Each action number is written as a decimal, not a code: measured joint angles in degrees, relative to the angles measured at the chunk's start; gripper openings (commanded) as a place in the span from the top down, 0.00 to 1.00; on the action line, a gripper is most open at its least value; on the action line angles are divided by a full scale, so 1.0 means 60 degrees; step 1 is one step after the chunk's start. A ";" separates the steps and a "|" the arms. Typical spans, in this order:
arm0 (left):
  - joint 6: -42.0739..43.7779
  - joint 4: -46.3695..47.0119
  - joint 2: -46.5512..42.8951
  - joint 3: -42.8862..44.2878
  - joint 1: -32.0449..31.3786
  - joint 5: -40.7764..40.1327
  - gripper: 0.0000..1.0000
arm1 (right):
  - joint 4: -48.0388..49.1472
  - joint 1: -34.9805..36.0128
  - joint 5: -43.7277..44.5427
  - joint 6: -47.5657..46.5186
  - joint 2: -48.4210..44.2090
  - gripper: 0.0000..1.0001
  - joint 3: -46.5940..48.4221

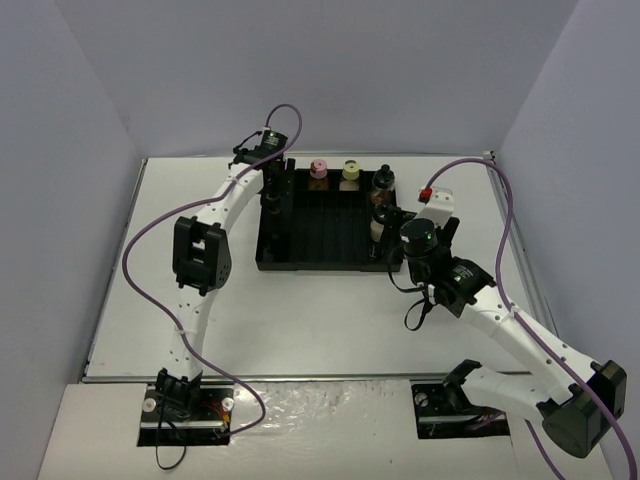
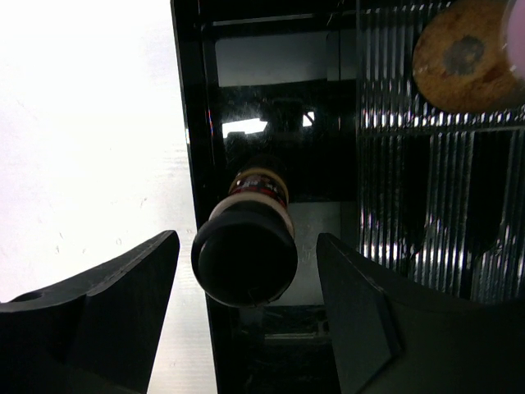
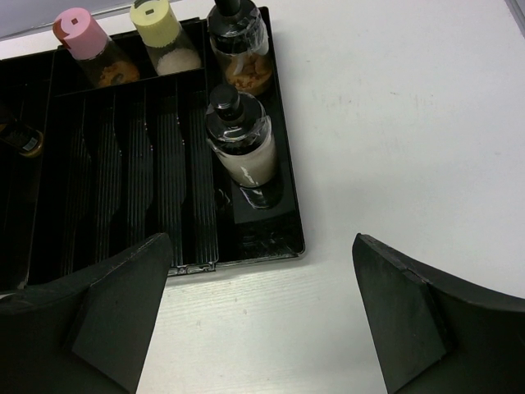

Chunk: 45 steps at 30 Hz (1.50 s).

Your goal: Organize the condiment bottles

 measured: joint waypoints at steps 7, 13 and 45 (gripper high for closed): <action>0.0002 0.0199 -0.0825 -0.1172 -0.0092 -0.0196 0.31 | 0.0036 0.0007 0.0000 0.0026 -0.0096 0.11 -0.0101; -0.0202 0.0423 -0.3000 -0.2806 -0.0193 -0.0799 0.28 | 0.0037 0.0007 0.0004 0.0030 -0.0504 0.11 -0.0377; -0.2419 0.0352 -0.6897 -0.7995 0.1488 -0.2191 0.23 | 0.0044 0.0062 -0.0015 0.0157 -0.1029 0.11 -0.0547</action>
